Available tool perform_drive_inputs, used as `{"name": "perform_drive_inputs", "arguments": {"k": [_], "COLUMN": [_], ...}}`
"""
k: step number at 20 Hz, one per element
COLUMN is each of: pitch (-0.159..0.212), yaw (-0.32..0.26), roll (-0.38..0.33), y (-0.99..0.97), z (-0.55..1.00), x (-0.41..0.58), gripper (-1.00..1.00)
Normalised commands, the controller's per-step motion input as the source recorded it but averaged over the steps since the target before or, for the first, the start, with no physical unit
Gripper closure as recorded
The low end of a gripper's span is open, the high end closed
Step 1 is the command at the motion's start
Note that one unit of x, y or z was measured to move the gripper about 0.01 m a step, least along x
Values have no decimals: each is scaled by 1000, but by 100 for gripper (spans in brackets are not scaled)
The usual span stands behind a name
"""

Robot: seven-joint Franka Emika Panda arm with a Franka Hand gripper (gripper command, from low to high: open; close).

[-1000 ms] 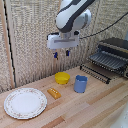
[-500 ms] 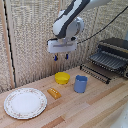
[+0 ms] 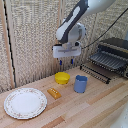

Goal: Please reach out your grabber to the yellow dish. Tenderly grip the yellow dish using your grabber. Set the yellow dish on the baking sheet. Posit your grabber on the rim of the baking sheet carrying the yellow dish. Mindfully slide the baking sheet with the yellow dish into the oven. Let go of your grabber's hold on the baking sheet's edge when it is entirely in the oven.

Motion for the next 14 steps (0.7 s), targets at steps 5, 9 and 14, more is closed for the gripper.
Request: {"name": "perform_drive_inputs", "arguments": {"k": [5,9,14], "pitch": [35,23,1], "yaw": [114,95,83], "roll": [3,-4,-19], "y": [-225,-44,-39], "z": [-237,-246,-291], "x": [318,264,209], "gripper": [-100,-100,-100]}}
